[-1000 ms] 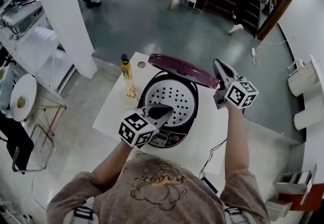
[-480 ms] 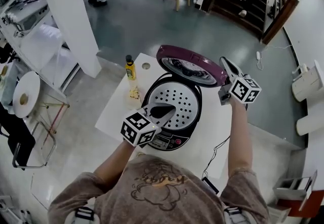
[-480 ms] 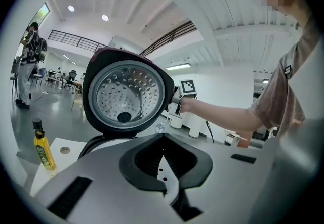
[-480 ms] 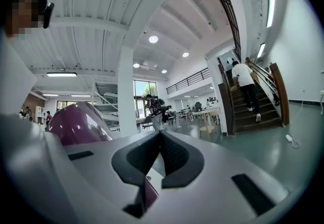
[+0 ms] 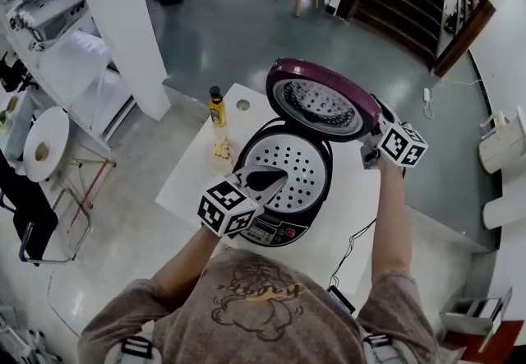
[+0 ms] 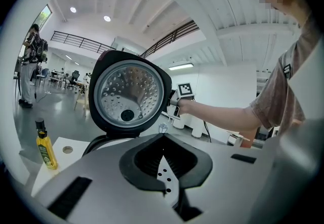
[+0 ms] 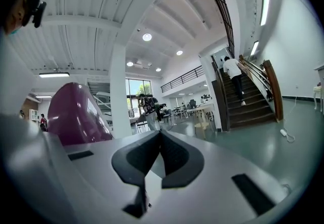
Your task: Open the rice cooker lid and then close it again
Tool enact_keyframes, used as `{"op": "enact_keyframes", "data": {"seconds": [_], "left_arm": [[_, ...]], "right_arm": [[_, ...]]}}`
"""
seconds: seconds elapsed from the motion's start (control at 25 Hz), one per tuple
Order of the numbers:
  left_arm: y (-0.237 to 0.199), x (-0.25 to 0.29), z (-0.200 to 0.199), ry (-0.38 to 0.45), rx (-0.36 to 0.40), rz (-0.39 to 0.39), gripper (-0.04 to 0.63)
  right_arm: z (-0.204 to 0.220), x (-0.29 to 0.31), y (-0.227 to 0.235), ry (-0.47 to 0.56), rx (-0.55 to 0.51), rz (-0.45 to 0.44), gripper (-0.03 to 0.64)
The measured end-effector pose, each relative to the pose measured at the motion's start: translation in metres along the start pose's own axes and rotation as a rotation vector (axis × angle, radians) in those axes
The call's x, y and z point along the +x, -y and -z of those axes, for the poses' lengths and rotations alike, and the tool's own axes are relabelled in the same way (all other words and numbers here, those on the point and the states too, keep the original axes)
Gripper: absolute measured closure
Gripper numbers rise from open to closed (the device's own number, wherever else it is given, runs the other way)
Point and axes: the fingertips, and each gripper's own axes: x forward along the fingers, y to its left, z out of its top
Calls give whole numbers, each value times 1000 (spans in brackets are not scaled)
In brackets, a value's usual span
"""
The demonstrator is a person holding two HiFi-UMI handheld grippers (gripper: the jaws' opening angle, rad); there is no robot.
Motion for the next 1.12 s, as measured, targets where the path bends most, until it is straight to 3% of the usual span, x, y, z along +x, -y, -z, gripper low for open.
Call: {"op": "enact_keyframes", "data": {"seconds": [0.56, 1.12], "left_arm": [[-1, 9, 5, -15, -12, 13, 575], [11, 12, 8, -25, -1, 50, 575]], "right_arm": [[10, -7, 8, -9, 10, 6, 614], [-10, -69, 2, 104, -6, 1, 614]]}}
